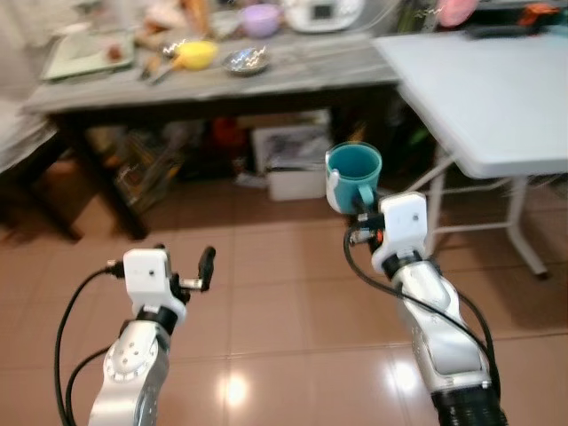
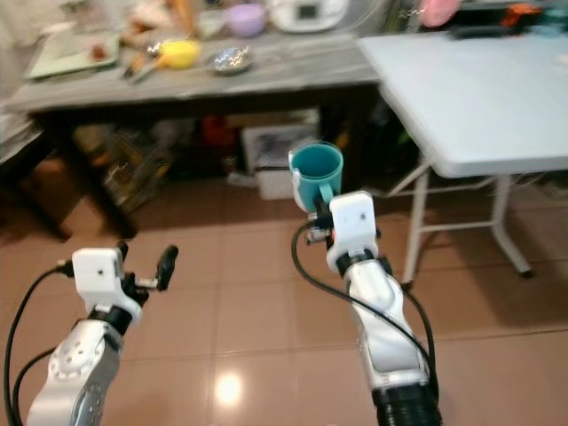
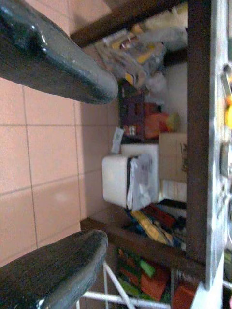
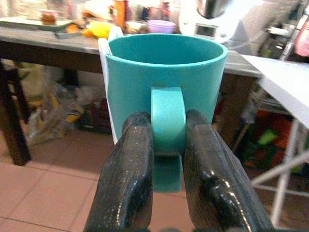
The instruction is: Setting the table
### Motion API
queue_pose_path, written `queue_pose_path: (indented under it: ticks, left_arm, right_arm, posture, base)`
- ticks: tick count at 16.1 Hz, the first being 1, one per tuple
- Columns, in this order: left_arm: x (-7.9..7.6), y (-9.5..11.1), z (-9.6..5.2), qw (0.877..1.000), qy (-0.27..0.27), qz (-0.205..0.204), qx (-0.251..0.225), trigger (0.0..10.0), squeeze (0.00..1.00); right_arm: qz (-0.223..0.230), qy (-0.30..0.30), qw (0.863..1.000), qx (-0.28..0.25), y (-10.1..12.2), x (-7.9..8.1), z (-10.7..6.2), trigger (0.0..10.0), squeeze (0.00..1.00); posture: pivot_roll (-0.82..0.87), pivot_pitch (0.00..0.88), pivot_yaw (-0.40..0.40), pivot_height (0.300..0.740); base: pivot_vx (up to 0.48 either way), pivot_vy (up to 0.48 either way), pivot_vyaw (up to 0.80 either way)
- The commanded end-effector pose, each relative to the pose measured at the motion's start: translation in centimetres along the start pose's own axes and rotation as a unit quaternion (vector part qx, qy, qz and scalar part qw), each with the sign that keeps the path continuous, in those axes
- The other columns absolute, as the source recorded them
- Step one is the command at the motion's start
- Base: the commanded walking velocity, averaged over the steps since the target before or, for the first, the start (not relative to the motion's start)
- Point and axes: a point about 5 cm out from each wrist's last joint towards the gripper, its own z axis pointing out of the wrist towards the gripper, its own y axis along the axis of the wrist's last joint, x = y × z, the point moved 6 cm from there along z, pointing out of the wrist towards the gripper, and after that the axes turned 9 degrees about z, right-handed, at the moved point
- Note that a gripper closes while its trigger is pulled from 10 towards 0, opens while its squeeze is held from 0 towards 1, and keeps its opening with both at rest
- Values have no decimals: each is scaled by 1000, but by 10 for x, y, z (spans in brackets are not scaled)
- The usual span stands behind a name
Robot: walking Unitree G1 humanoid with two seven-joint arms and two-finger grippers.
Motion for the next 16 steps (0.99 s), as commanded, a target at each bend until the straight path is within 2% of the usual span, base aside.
queue_pose_path:
  ticks: [1,4,16]
  left_arm:
    - [-5,3,-1,1000,-14,-4,-6,10000,0]
    - [-7,5,-1,1000,-18,-8,-11,10000,0]
    - [-13,5,-2,999,-34,-13,-14,10000,0]
  right_arm:
    - [-3,-6,1000,-10,5,-6,-1,10000,0]
    - [-5,-4,1000,-10,5,-6,-1,10000,0]
    - [-6,2,1000,-13,5,-3,2,10000,0]
  posture:
    - [-153,106,64,740]
    - [-154,102,63,740]
    - [-148,93,60,740]
  base:
    - [0,0,0]
    - [0,0,0]
    - [297,0,0]
